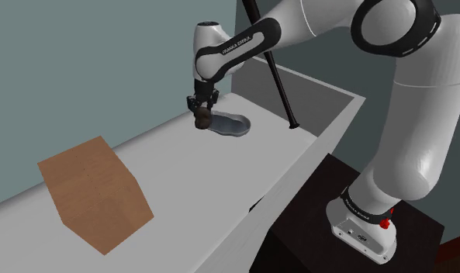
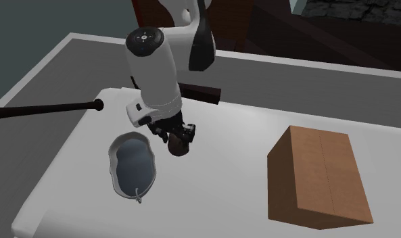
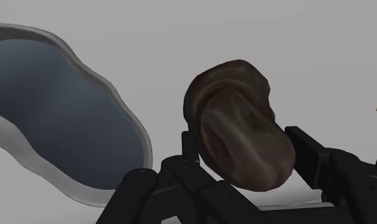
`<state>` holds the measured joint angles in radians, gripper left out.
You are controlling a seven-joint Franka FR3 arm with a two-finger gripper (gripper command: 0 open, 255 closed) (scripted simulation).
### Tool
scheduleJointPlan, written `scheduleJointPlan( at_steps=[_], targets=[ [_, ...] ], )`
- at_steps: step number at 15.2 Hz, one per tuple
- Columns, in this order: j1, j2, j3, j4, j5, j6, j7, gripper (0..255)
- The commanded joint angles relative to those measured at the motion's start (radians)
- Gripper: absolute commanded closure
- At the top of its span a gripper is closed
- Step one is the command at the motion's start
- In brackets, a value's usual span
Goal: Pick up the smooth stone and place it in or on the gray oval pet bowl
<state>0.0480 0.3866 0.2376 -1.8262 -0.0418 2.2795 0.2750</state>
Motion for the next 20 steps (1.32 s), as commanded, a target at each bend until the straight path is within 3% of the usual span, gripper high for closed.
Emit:
scheduleJointPlan(
  at_steps=[1,13,20],
  targets=[
    [-0.033,0.008,-0.011,0.010,0.007,-0.004,-0.049,255],
    [-0.200,0.116,-0.069,0.206,0.036,-0.104,-0.296,255],
    [-0.197,0.160,-0.073,0.177,0.030,-0.031,-0.296,255]
  ],
)
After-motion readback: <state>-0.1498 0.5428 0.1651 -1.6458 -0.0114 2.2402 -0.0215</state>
